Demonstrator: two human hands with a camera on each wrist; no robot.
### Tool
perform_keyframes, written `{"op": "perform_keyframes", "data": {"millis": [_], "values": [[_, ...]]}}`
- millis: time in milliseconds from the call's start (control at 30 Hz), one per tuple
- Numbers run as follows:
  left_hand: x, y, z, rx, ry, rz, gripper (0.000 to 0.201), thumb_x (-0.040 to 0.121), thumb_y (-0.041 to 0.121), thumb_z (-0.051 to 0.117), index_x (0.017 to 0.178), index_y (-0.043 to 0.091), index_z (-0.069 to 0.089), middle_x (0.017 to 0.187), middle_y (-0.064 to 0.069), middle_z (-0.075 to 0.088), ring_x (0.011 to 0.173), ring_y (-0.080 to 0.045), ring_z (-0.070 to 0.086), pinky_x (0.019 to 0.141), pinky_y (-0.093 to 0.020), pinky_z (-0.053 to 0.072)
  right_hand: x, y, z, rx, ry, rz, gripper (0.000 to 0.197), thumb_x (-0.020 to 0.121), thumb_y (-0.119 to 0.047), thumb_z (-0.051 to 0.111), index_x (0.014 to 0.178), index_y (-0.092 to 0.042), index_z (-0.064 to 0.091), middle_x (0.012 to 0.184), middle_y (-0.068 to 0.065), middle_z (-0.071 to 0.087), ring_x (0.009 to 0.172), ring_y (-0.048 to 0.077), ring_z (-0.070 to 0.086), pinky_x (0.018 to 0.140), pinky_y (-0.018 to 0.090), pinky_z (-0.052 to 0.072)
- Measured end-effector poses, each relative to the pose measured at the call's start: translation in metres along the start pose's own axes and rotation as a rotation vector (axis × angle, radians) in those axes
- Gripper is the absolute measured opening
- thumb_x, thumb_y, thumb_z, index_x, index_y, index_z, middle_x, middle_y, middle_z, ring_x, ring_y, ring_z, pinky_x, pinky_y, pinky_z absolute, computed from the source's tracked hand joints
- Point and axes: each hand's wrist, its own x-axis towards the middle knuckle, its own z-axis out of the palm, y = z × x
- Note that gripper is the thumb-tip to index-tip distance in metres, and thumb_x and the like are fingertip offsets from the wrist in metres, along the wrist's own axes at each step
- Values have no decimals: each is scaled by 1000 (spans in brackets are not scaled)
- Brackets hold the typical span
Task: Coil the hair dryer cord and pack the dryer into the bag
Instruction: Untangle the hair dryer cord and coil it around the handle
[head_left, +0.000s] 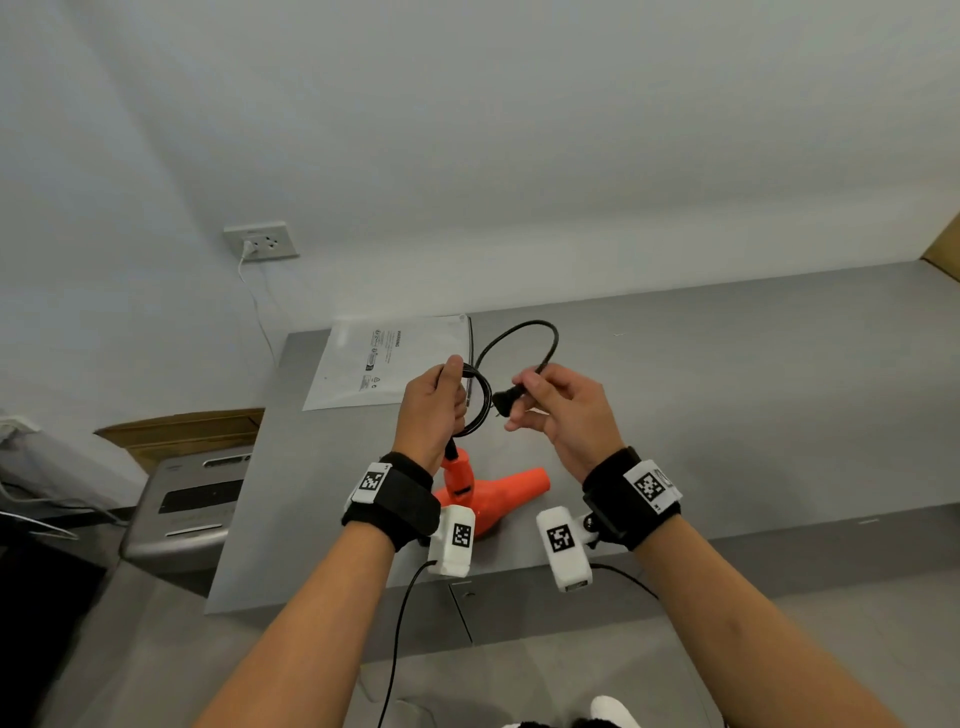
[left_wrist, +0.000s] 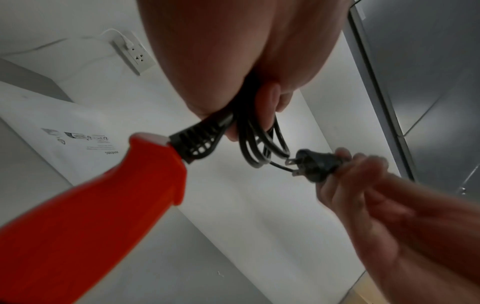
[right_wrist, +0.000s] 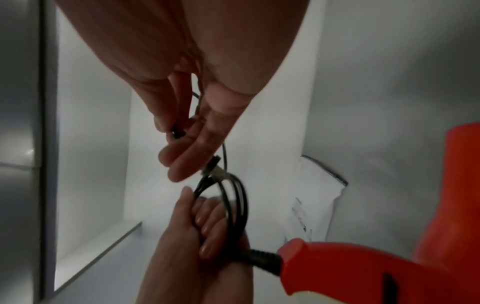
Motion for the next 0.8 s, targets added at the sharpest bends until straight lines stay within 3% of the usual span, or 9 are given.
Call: {"op": "perform_keyframes", "data": {"millis": [133,267,367,467,533,600,700,800], "values": [[0,-1,1,35,5,25,35,105,40,49,85,11,54,59,5,33,51,-11,27,51,-29,22,-4,-10,22,-152,-12,-76,16,96,-5,62,97,11,65,65,25,63,56,34,65,68,50,62],[-1,-2,0,62,31,27,45,105,42,50,91,2,64,61,7,40,52,-9,33,51,-28,28,-6,-18,26,-164,10,-138,17,96,-6,61,94,10,65,69,34,63,56,36,64,66,50,62],[-3,-4,3,71,2,47,47,105,44,49,87,3,62,63,5,42,55,-9,37,49,-26,31,-2,-10,28,-197,2,-145,10,95,-4,62,95,5,67,70,26,66,61,34,69,70,47,62],[-4,-6,6,74,-31,42,42,103,47,51,93,9,66,71,-2,52,63,-13,49,52,-26,38,2,6,29,-331,7,-178,6,92,-3,65,95,-4,70,75,12,71,68,20,72,72,34,61],[-5,-5,6,69,-17,34,36,103,47,52,91,15,66,69,1,46,61,-13,43,51,-26,36,5,15,26,-573,61,-272,5,88,-8,70,93,-10,71,79,0,67,68,4,61,68,17,50],[-6,-3,5,28,-12,26,37,104,44,51,87,15,65,61,5,38,54,-9,34,48,-23,32,7,24,24,-776,123,-324,8,84,-14,72,91,-17,69,80,-4,56,67,5,50,63,16,42],[-9,-2,6,-10,-77,45,44,105,46,48,72,20,60,67,-11,37,52,-11,29,48,-26,26,8,30,26,-656,180,-175,22,83,-14,69,97,-18,53,86,-1,58,71,14,54,62,27,48],[-12,-1,8,-18,-95,57,47,106,45,47,64,25,55,75,-13,45,52,-12,31,48,-28,26,9,31,25,-416,60,-25,27,88,-11,65,110,-18,52,98,-4,64,81,15,60,68,29,47]]}}
